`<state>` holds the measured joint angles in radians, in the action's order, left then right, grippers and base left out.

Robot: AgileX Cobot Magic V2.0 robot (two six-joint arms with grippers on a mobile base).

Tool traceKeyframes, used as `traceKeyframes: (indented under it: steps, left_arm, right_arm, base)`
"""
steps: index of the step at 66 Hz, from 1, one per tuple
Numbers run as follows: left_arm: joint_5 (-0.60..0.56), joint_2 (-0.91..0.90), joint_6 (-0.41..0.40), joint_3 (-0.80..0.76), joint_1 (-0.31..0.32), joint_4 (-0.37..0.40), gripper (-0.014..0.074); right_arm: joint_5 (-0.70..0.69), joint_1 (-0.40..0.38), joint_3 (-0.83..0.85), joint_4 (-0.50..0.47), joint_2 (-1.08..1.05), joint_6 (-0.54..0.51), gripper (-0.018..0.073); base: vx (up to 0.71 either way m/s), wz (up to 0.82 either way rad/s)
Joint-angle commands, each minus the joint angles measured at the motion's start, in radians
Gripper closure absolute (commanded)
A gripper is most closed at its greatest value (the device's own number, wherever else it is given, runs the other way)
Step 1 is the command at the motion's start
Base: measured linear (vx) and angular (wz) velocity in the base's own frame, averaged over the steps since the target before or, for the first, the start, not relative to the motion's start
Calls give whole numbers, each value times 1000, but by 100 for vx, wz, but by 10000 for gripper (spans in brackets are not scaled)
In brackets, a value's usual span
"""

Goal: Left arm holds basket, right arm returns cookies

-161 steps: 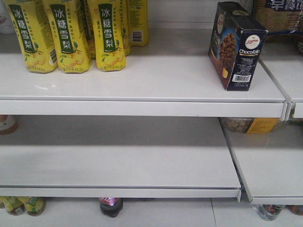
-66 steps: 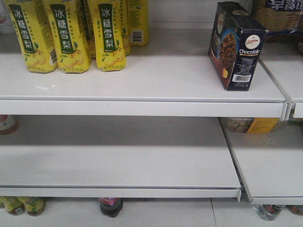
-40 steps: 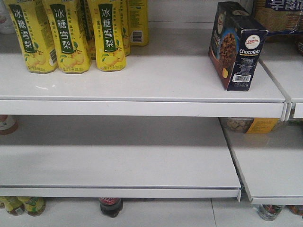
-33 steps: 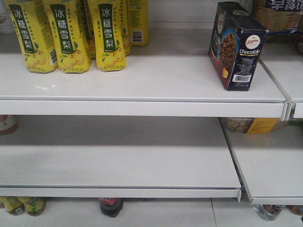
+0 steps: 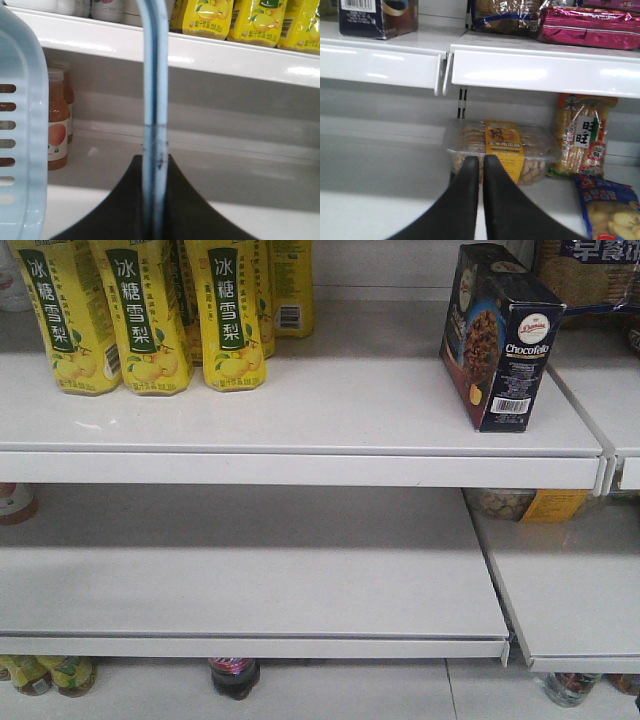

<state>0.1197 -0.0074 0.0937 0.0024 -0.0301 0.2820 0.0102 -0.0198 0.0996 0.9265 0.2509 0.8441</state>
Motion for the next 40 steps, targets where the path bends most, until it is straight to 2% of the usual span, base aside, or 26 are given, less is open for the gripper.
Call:
traceKeyframes:
  steps: [1, 10, 14, 18, 26, 40]
  left_arm:
    - [-95, -18, 24, -32, -1, -20, 599]
    - [-95, -18, 24, -32, -1, -20, 599]
    - [-95, -18, 24, -32, -1, -20, 599]
    - [-95, -18, 24, -32, -1, -20, 599]
    - [-95, -18, 24, -32, -1, -20, 599]
    - [-95, -18, 24, -32, -1, -20, 599]
  right_arm:
    - [-10, -7, 28, -259, 16, -294, 570]
    - [18, -7, 28, -619, 16, -658, 570]
    - [27, -7, 28, -744, 16, -813, 570]
    - [30, -7, 28, -841, 16, -925, 570]
    - [30, -7, 28, -943, 16, -1015, 570]
    - [-3, -7, -15, -936, -3, -1027, 568]
  base:
    - [0, 0]
    - [0, 0]
    - [0, 0]
    - [0, 0]
    - [0, 0]
    - [0, 0]
